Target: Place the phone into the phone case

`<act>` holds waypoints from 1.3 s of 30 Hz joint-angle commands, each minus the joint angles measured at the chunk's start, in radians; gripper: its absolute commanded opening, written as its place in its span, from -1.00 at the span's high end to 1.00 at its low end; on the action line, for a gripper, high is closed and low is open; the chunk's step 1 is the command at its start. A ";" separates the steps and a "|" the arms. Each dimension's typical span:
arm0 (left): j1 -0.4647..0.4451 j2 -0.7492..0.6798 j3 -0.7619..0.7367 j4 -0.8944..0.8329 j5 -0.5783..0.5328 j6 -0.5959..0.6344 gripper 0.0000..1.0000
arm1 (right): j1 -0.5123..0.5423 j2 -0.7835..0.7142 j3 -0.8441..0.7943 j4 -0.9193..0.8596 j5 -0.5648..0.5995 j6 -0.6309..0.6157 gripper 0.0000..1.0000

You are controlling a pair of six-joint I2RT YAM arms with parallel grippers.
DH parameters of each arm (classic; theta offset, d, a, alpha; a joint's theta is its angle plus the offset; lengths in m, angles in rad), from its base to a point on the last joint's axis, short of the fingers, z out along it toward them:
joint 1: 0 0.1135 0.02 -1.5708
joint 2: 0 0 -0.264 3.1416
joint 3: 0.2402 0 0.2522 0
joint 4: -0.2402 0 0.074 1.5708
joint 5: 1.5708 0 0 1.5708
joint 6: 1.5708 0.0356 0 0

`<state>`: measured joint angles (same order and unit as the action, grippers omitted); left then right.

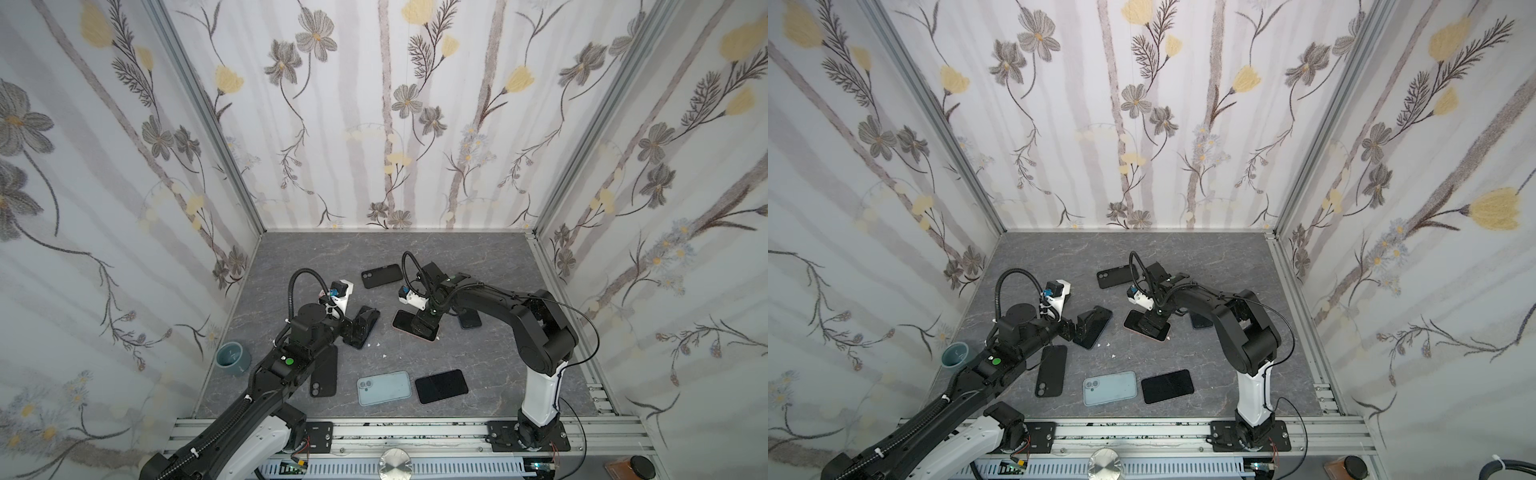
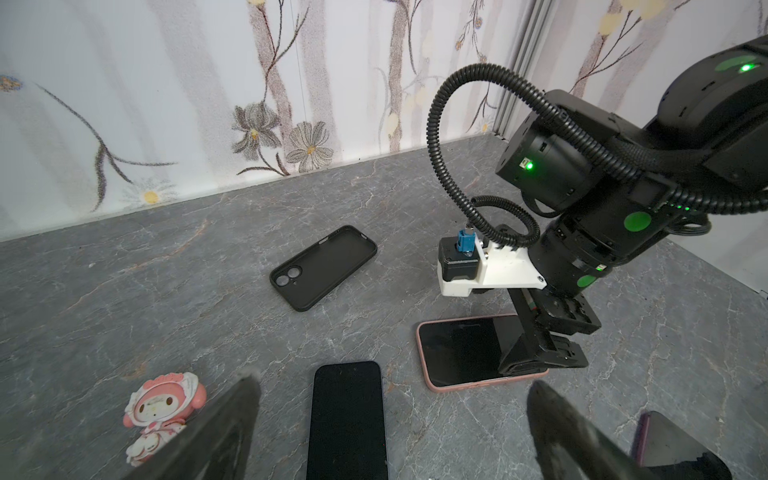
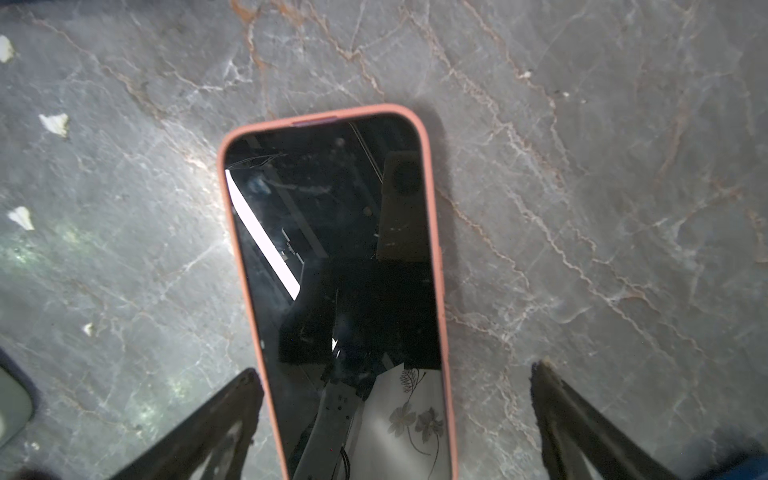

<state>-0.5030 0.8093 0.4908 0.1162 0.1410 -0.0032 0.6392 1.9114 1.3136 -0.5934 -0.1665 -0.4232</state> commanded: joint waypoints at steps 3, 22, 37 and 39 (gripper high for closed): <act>0.000 -0.017 -0.002 0.022 -0.003 0.003 -1.00 | 0.025 -0.031 -0.028 -0.005 -0.027 0.029 -0.99; -0.008 -0.065 -0.021 0.047 -0.032 0.000 -1.00 | 0.057 0.049 -0.008 -0.054 0.089 0.051 -0.59; -0.007 -0.103 -0.023 0.044 -0.081 0.003 -1.00 | -0.081 0.167 0.134 -0.029 0.198 0.298 -0.33; -0.008 -0.104 -0.024 0.047 -0.079 0.003 -1.00 | -0.095 0.188 0.171 -0.021 0.226 0.351 -0.34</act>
<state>-0.5098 0.7097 0.4667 0.1246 0.0708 -0.0040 0.5629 2.0651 1.4563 -0.6224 -0.0429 -0.1883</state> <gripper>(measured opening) 0.997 0.712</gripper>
